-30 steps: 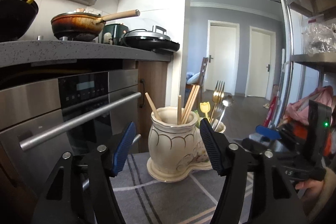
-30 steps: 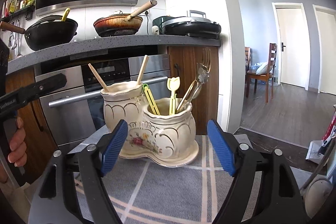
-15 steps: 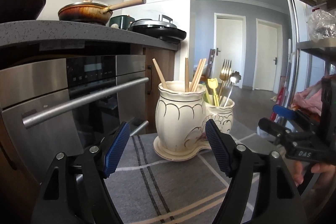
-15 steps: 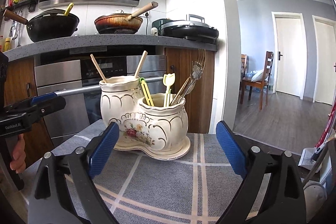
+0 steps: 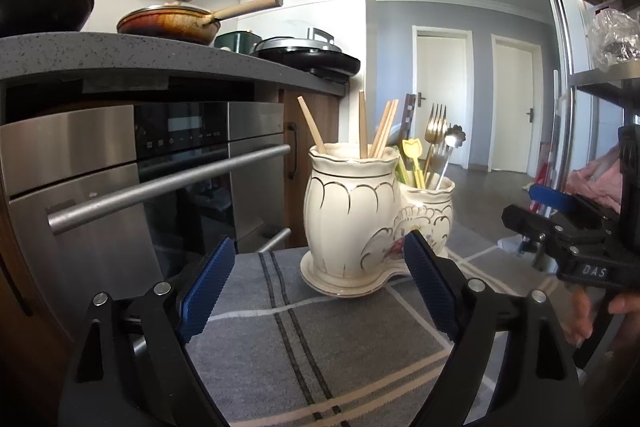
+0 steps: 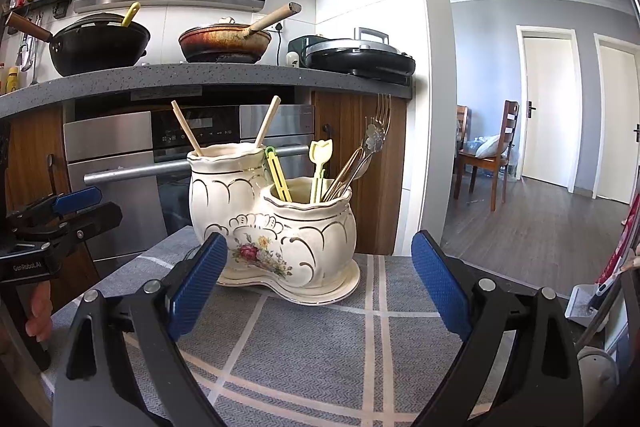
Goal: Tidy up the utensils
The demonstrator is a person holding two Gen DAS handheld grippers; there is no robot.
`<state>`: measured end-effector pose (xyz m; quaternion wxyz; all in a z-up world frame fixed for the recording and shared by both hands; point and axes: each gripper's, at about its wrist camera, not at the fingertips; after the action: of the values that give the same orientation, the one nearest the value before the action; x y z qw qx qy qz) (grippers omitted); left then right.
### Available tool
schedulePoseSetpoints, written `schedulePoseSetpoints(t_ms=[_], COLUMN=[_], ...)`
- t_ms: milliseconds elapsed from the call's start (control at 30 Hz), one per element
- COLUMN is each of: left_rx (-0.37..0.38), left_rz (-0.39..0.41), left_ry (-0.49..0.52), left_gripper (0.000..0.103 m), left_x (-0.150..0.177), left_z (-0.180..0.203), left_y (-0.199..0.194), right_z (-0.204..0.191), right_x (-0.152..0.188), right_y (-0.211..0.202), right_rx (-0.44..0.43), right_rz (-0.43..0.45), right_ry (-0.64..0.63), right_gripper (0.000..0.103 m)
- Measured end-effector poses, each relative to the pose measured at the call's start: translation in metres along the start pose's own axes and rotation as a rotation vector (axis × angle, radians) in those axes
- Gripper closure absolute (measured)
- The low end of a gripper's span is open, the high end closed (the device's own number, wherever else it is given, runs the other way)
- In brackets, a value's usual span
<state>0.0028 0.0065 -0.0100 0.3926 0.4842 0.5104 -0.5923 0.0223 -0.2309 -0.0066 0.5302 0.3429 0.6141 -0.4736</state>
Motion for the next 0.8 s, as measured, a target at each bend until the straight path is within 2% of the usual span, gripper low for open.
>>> schedulePoseSetpoints(t_ms=[467, 800], left_rx=[-0.002, 0.001], left_rz=[0.033, 0.021], left_ry=[0.017, 0.004], left_gripper=[0.011, 0.010], left_x=[0.0002, -0.0007], left_z=[0.0021, 0.0004], left_y=[-0.0072, -0.0044], right_z=[0.0017, 0.0030], right_x=[-0.0007, -0.0008], right_y=[-0.0020, -0.0019], right_rx=[0.013, 0.028], right_rz=[0.012, 0.012], right_ry=[0.004, 0.011], right_gripper=[0.011, 0.011])
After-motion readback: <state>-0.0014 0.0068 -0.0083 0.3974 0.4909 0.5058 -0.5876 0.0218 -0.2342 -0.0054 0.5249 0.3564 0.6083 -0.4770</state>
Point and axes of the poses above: each gripper's, at about its wrist camera, not at the fingertips, and y roughly the way its jaws point, z to its right, x to its underside, and after that the axes turned 1 degree about x, right-handed
